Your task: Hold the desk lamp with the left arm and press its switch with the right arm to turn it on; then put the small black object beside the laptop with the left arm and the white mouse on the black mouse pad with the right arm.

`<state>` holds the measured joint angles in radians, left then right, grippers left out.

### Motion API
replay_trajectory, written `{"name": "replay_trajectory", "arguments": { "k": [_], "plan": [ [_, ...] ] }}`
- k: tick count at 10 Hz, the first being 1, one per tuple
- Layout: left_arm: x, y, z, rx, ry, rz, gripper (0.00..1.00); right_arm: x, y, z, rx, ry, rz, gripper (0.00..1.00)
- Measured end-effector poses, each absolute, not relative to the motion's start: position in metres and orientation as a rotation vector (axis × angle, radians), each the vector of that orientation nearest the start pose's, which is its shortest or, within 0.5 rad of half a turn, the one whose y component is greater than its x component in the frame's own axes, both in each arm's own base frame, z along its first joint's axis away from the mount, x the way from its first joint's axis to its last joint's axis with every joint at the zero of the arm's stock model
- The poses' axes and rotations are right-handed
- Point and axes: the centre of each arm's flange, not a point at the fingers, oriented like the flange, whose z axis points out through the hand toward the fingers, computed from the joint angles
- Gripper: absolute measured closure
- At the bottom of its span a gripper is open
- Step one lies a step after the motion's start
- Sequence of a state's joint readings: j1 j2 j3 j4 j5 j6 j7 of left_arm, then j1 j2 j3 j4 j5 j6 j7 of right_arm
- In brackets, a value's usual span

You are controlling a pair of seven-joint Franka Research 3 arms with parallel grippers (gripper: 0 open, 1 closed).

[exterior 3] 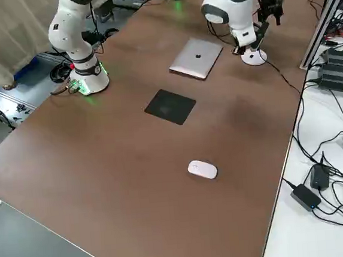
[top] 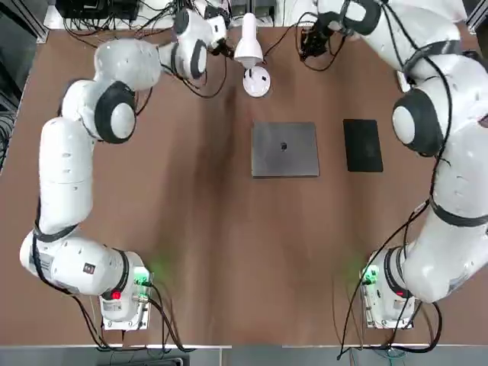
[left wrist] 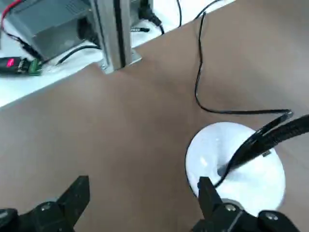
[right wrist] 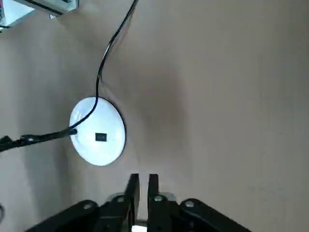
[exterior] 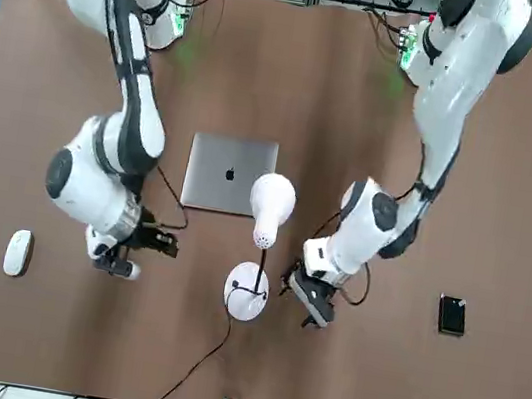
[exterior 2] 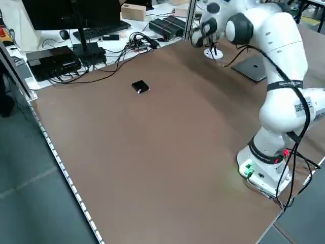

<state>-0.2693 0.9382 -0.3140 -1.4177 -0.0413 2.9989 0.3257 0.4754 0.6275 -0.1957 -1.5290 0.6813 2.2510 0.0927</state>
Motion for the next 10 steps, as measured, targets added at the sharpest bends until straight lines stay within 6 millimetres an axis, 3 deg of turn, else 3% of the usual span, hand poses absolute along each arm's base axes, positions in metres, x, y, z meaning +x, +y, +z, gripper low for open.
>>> {"name": "replay_trajectory", "arguments": {
  "k": [2, 5, 8, 10],
  "plan": [
    [0.665, -0.382, 0.193, -3.110, 1.041, -1.225, 0.00, 0.675, 0.264, 0.285, -2.632, 0.273, -0.028, 0.86],
    [0.645, -0.408, 0.162, -3.165, 0.978, -1.356, 0.00, 0.676, 0.301, 0.269, -2.600, 0.244, -0.017, 0.85],
    [0.650, -0.407, 0.164, -3.163, 0.959, -1.381, 0.03, 0.680, 0.351, 0.244, -2.583, 0.223, -0.068, 0.84],
    [0.654, -0.410, 0.170, -3.157, 0.955, -1.408, 0.13, 0.682, 0.365, 0.229, -2.586, 0.209, -0.077, 0.84]
  ]
}}
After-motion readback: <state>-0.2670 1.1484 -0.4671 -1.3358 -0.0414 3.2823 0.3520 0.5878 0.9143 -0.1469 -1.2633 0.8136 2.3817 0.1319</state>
